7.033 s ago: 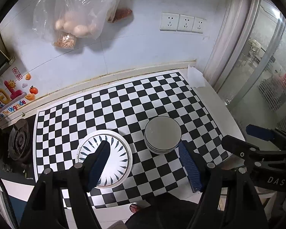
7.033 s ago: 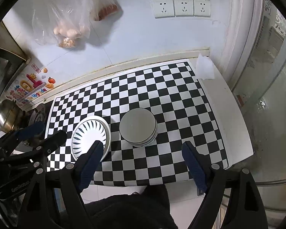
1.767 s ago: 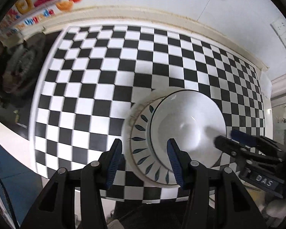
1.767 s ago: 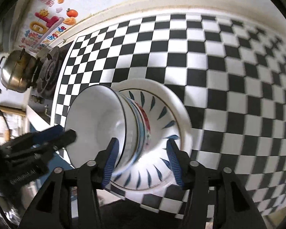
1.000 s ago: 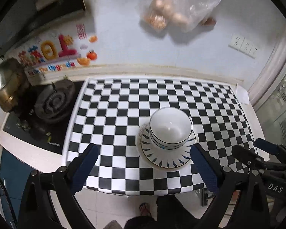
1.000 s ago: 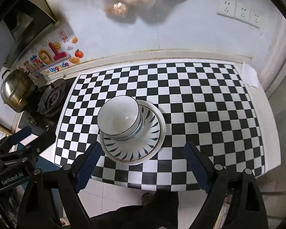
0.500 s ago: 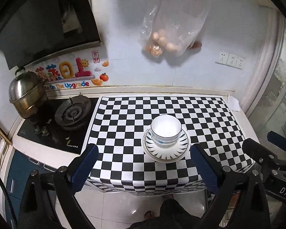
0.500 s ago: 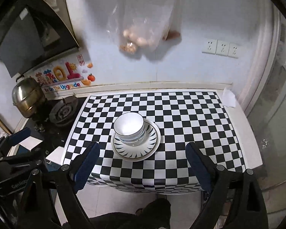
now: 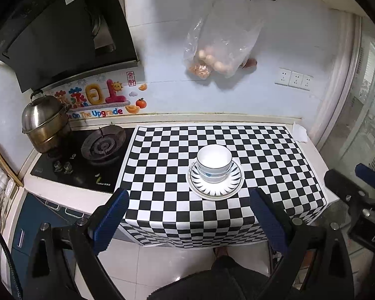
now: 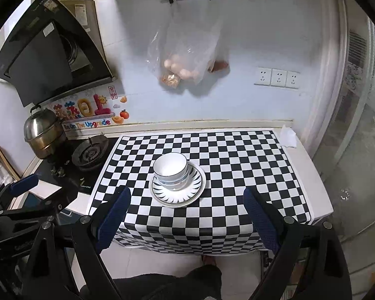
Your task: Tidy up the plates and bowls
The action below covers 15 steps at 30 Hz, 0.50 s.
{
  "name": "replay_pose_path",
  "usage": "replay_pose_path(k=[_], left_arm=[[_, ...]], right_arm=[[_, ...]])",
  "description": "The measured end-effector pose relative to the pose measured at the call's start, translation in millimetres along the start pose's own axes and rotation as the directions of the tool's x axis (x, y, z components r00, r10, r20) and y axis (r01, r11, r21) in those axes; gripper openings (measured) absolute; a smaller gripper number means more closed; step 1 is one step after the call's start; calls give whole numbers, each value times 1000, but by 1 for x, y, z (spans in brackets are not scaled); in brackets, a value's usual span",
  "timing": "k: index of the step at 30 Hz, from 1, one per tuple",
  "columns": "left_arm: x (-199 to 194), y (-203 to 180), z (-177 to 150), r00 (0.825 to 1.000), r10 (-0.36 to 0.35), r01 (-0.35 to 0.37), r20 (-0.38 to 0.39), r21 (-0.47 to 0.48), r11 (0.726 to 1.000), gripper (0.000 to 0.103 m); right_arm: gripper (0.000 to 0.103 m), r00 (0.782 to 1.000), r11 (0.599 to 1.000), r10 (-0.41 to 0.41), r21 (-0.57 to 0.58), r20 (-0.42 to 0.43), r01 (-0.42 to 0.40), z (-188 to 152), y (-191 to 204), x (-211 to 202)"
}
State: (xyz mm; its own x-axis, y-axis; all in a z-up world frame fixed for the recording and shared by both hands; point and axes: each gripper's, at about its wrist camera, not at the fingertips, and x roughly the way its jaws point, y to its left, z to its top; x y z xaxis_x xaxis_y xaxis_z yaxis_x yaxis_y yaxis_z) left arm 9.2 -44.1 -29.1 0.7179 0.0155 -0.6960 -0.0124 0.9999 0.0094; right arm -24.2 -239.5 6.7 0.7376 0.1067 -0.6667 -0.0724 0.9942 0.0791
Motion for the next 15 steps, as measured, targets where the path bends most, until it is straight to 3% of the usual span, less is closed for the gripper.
replay_pose_path(k=[15], left_arm=[[-16, 1, -6, 1000, 12, -12, 27, -4, 1000, 99]], right_arm=[[94, 1000, 1000, -9, -6, 16, 10, -4, -3, -14]])
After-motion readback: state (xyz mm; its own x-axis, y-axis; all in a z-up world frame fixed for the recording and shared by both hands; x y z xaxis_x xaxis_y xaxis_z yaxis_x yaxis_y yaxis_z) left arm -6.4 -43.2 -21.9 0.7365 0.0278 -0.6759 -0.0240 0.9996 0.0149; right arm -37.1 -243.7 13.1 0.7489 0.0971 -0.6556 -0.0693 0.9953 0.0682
